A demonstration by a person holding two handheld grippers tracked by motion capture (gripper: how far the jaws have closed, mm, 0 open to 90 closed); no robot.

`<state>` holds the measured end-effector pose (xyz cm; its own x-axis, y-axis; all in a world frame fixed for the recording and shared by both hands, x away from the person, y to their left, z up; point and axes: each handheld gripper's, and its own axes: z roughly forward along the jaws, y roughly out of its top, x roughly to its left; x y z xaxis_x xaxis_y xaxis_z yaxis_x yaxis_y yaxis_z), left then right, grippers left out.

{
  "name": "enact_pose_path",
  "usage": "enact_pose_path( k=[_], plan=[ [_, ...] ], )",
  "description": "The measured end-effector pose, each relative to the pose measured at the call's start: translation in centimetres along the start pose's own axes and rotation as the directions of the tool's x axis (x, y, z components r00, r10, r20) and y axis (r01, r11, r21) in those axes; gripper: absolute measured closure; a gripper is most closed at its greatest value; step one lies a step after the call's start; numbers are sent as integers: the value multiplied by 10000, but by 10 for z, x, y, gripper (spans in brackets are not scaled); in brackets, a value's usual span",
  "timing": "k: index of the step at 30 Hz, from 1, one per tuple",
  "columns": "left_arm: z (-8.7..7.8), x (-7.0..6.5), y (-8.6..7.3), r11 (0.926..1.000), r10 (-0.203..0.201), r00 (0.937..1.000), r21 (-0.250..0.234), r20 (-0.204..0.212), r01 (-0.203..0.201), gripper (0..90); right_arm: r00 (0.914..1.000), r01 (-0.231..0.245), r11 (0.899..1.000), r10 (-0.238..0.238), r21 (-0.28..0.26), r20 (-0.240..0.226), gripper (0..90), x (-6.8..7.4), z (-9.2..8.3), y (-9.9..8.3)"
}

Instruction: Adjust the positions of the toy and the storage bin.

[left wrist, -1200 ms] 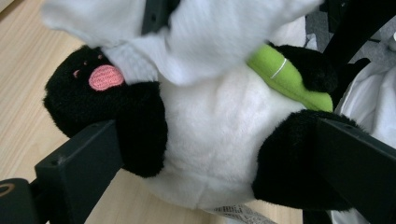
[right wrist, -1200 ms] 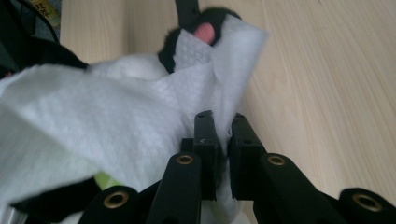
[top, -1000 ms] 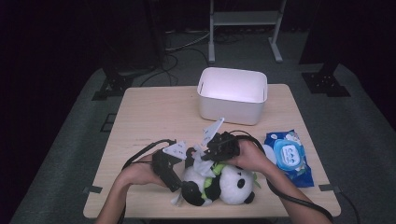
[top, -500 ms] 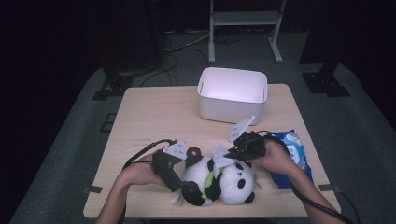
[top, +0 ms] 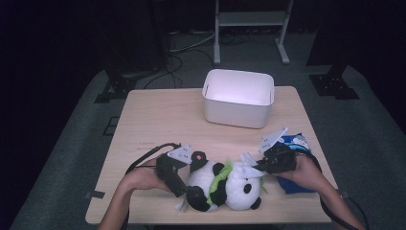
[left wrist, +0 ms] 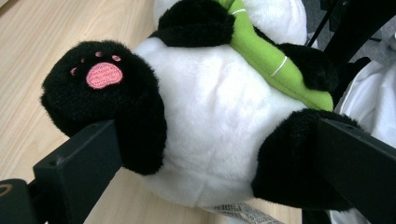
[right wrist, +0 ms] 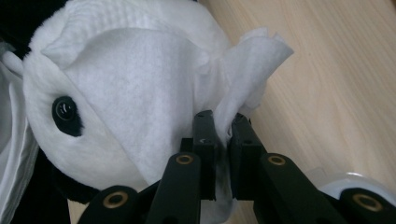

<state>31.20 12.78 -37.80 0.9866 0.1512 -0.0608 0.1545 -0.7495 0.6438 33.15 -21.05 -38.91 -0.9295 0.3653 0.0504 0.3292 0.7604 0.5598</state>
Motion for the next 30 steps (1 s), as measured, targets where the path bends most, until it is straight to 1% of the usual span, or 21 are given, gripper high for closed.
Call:
enact_pose_path(
  k=[2, 5, 9, 13, 17, 19, 20, 21, 22, 24, 27, 28, 30],
  plan=[
    [0, 0, 0, 10000, -13, 10000, 11, -1, 13, 7, 10000, -60, 9999, 59, -121, -59, 824, -1, 0, 0],
    [0, 0, 0, 10000, -14, 10000, 16, -4, 14, 7, 9999, 104, 9996, -106, -243, -95, 824, 2, 0, 7],
    [0, 0, 0, 10000, -5, 10000, 24, -1, 5, 7, 9992, 382, 9988, -384, -308, -56, 824, 4, 3, 21],
    [-1, 1, 0, 10000, 7, 10000, 38, 38, -7, 7, 9978, 620, 9962, -634, -606, -208, 824, 8, 5, 37],
    [-2, 1, 0, 10000, -4, 10000, -28, 74, 4, 9, 9952, 928, 9940, -944, -570, -259, 824, 14, 12, 50],
    [-6, 3, 0, 9998, -40, 10000, -202, 80, 42, 11, 9950, 971, 9940, -982, -496, -202, 824, 15, 14, 51],
    [-6, 3, 0, 9998, -40, 10000, -202, 80, 42, 25, 9950, 971, 9940, -982, -496, -202, 824, 15, 14, 51],
    [-9, 4, 0, 9993, -10, 9999, -380, 138, 16, 38, 9956, 907, 9942, -919, -574, -198, 824, 14, 14, 49],
    [-12, 5, 2, 9991, 8, 10000, -435, 38, -6, 39, 9957, 882, 9941, -897, -630, -216, 825, 14, 14, 48],
    [-13, 8, 3, 9986, -115, 9999, -521, -120, 109, 40, 9954, 906, 9931, -926, -748, -232, 825, 14, 14, 46],
    [-12, 15, 4, 9981, -268, 9994, -565, -210, 256, 47, 9952, 937, 9922, -958, -817, -221, 825, 15, 14, 45],
    [-11, 18, 4, 9976, -339, 9991, -608, -269, 322, 47, 9957, 874, 9929, -895, -809, -220, 825, 15, 14, 45],
    [-7, 25, 4, 9953, -662, 9973, -723, -319, 638, 48, 9955, 896, 9927, -917, -812, -231, 825, 16, 14, 45]
  ],
)
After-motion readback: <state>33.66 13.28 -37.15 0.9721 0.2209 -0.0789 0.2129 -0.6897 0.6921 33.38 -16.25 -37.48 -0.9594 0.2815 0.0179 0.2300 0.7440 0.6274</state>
